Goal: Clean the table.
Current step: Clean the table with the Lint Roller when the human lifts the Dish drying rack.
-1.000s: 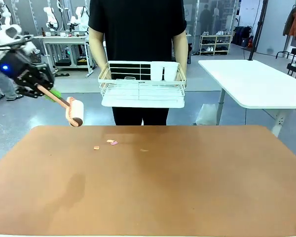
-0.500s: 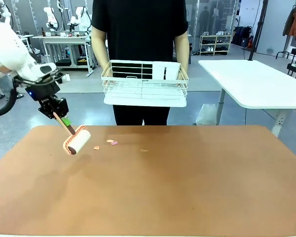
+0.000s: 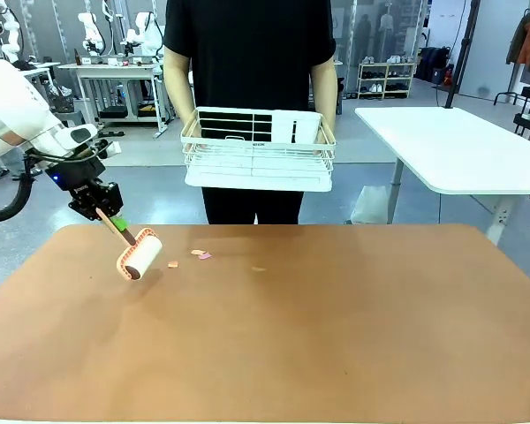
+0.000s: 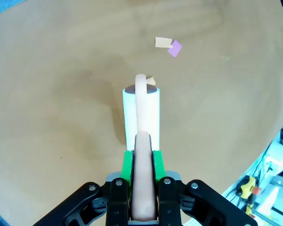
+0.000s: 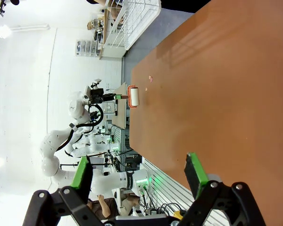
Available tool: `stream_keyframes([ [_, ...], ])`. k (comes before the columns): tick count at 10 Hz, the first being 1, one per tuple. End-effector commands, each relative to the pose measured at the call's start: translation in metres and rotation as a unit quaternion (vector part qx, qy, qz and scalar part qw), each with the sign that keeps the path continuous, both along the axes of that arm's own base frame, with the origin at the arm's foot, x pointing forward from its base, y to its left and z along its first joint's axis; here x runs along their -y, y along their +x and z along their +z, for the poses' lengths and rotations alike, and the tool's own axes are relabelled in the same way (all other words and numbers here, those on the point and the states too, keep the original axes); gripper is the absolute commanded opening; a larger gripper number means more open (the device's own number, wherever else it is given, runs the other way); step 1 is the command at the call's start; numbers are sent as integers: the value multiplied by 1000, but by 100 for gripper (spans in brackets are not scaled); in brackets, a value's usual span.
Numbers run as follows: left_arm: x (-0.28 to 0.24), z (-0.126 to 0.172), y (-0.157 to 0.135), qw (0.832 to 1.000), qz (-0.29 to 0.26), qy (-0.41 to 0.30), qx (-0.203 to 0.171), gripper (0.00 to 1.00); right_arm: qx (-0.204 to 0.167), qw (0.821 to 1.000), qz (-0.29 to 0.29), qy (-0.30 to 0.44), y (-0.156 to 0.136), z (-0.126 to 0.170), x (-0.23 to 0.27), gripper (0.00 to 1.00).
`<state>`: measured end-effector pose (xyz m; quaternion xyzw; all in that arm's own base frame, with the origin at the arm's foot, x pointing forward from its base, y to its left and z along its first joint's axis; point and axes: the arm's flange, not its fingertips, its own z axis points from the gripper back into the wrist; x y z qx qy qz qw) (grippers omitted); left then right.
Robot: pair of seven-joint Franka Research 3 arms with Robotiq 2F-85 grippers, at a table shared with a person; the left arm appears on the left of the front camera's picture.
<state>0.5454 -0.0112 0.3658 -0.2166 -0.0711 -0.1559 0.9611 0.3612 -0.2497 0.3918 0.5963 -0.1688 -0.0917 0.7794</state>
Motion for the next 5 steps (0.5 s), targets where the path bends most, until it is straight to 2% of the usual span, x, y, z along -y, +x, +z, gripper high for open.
stream_keyframes([
  [1, -1, 2, -1, 1000, -10, 7, -4, 21, 5, 1000, 0, 3, -1, 2, -1, 100],
  [4, 3, 0, 0, 1000, -7, 5, 0, 21, 5, 1000, 0, 3, -1, 2, -1, 100],
  [5, 7, 0, 18, 1000, 11, 1, 1, 21, 5, 1000, 0, 3, -1, 2, -1, 100],
])
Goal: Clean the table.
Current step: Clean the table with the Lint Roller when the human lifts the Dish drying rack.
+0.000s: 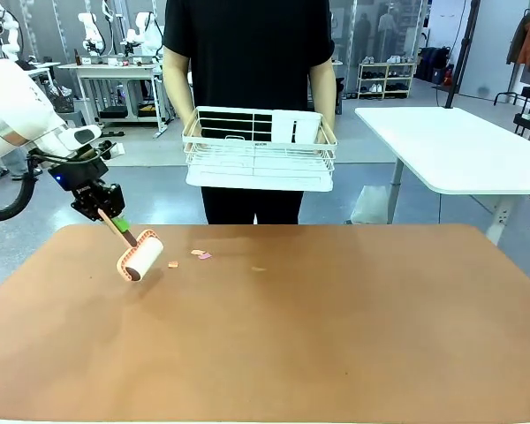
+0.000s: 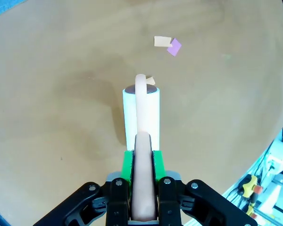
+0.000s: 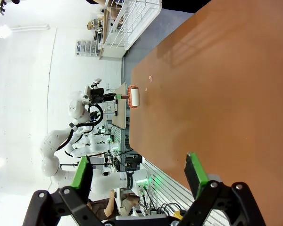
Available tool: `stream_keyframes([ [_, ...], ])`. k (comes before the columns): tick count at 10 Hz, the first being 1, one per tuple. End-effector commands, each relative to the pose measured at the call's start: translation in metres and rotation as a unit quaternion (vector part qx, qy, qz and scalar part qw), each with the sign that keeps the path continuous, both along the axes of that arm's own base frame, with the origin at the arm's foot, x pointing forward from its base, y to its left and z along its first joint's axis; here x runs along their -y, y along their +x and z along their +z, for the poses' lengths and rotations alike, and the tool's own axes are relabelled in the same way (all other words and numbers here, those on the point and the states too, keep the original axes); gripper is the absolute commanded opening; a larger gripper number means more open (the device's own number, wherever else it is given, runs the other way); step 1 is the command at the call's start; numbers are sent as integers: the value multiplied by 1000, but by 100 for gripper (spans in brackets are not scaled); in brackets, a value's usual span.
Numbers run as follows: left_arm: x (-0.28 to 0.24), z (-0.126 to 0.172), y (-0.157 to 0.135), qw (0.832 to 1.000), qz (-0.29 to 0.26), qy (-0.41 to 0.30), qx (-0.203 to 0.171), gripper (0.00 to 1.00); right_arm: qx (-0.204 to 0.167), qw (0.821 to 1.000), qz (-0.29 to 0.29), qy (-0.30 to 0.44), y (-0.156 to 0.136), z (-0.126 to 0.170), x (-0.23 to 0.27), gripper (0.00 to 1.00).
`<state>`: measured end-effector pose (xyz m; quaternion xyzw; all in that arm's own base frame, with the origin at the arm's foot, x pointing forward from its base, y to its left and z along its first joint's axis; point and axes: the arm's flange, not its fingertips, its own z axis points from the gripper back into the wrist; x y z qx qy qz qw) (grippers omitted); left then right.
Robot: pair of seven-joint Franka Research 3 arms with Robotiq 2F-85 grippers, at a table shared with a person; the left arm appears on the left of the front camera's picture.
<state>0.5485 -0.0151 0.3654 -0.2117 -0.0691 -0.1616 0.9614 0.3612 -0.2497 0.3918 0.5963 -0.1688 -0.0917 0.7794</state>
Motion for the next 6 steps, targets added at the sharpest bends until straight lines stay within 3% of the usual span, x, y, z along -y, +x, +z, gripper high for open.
stream_keyframes([
  [1, 7, 0, 31, 1000, 26, -3, -3, 21, 5, 1000, 0, 3, -1, 2, -1, 100],
  [3, 6, -4, 57, 998, 56, -5, -11, 21, 5, 1000, 0, 3, -1, 2, -1, 100],
  [6, 1, -10, 71, 996, 80, -5, -27, 21, 5, 1000, 0, 3, -1, 2, -1, 100],
])
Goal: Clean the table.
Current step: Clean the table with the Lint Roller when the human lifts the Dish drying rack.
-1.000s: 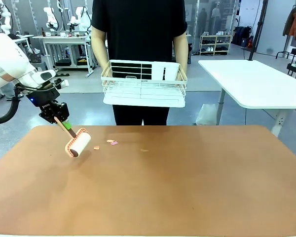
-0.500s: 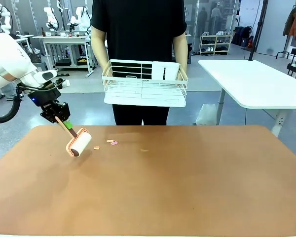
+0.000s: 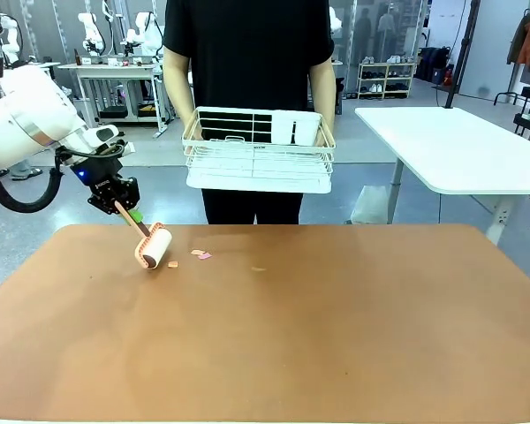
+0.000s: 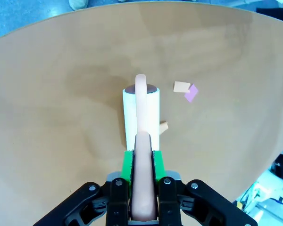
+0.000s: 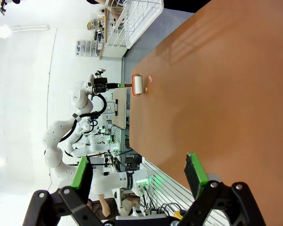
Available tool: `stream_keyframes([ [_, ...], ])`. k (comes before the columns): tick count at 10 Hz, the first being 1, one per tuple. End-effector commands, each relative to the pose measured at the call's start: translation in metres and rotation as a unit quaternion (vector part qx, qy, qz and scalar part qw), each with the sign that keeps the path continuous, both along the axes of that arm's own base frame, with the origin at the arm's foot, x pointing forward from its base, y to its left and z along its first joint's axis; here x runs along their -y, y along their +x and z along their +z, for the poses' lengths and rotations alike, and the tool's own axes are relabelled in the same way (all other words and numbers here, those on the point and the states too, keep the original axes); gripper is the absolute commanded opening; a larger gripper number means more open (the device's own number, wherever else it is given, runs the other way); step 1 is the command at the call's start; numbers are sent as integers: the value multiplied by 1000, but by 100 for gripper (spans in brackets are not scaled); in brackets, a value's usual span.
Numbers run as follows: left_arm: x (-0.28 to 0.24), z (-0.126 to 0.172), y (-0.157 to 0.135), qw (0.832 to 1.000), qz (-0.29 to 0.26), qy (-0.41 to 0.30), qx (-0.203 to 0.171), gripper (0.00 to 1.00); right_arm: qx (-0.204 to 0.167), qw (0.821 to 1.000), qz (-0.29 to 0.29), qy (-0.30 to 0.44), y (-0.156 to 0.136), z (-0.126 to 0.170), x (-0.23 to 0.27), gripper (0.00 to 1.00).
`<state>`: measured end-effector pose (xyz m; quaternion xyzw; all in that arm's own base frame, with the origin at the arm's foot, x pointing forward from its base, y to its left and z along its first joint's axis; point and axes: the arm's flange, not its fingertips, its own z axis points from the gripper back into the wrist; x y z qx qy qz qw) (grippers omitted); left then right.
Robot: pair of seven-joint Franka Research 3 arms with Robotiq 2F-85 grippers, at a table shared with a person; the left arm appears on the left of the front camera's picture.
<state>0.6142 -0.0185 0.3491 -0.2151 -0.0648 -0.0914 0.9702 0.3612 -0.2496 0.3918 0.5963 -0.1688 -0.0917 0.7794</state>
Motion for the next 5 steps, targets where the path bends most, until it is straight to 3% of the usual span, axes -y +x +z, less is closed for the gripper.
stream_keyframes([
  [1, -5, 7, 7, 1000, 21, 2, -12, 21, 5, 1000, 0, 3, -1, 2, -1, 100],
  [5, -6, 2, 14, 997, 60, 16, -41, 21, 5, 1000, 0, 3, -1, 2, -1, 100],
])
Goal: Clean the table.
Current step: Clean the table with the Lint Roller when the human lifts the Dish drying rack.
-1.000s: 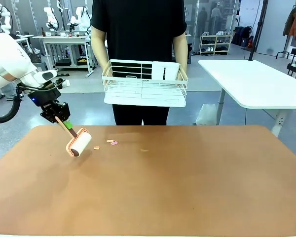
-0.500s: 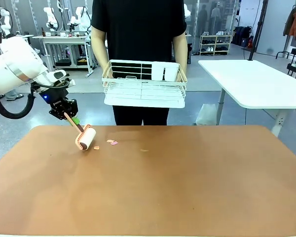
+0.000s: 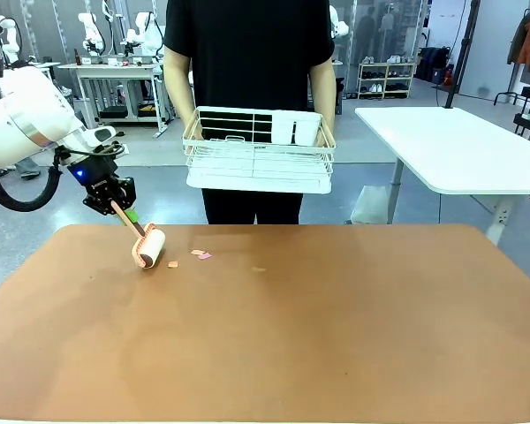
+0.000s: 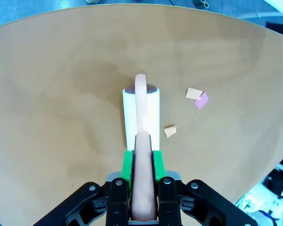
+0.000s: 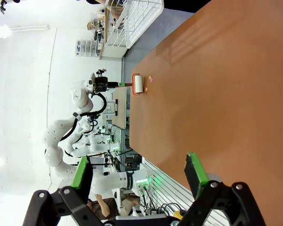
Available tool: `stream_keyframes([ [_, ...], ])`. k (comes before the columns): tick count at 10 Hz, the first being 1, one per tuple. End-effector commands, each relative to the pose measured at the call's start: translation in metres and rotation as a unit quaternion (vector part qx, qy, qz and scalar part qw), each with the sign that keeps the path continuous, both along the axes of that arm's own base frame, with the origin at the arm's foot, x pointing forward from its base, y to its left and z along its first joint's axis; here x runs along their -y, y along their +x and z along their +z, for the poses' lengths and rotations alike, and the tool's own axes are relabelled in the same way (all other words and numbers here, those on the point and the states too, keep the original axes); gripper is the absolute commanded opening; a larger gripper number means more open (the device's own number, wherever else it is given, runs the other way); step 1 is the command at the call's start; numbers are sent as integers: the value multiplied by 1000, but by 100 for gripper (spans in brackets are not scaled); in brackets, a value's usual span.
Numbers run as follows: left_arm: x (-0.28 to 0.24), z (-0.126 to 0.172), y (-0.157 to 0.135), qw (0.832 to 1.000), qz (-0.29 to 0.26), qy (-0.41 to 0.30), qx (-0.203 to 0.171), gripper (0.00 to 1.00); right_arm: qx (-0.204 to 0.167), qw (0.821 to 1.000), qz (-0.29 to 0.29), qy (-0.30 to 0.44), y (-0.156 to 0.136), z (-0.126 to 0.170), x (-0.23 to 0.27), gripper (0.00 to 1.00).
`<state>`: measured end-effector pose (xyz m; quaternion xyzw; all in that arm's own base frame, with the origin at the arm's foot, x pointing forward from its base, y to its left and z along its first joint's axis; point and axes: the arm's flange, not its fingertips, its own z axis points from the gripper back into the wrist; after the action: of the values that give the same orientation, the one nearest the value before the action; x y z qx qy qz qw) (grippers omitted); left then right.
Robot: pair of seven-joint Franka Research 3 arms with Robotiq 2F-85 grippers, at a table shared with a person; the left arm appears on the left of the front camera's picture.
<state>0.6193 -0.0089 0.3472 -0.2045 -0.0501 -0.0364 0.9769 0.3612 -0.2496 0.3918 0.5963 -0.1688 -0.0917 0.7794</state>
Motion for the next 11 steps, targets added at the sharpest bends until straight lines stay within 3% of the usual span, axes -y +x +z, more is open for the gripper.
stream_keyframes([
  [1, 2, 4, 10, 999, 25, 6, -19, 21, 5, 1000, 0, 3, -1, 2, -1, 100],
  [3, 2, -7, 11, 999, 15, 0, -35, 21, 5, 1000, 0, 3, -1, 2, -1, 100],
  [5, 11, -33, 21, 998, -30, -4, -56, 21, 5, 1000, 0, 3, -1, 2, -1, 100],
  [7, 26, -58, 30, 996, -40, 0, -78, 21, 5, 1000, 0, 3, -1, 2, -1, 100],
  [11, 97, -83, 23, 992, -76, -34, -97, 21, 5, 1000, 0, 3, -1, 2, -1, 100],
])
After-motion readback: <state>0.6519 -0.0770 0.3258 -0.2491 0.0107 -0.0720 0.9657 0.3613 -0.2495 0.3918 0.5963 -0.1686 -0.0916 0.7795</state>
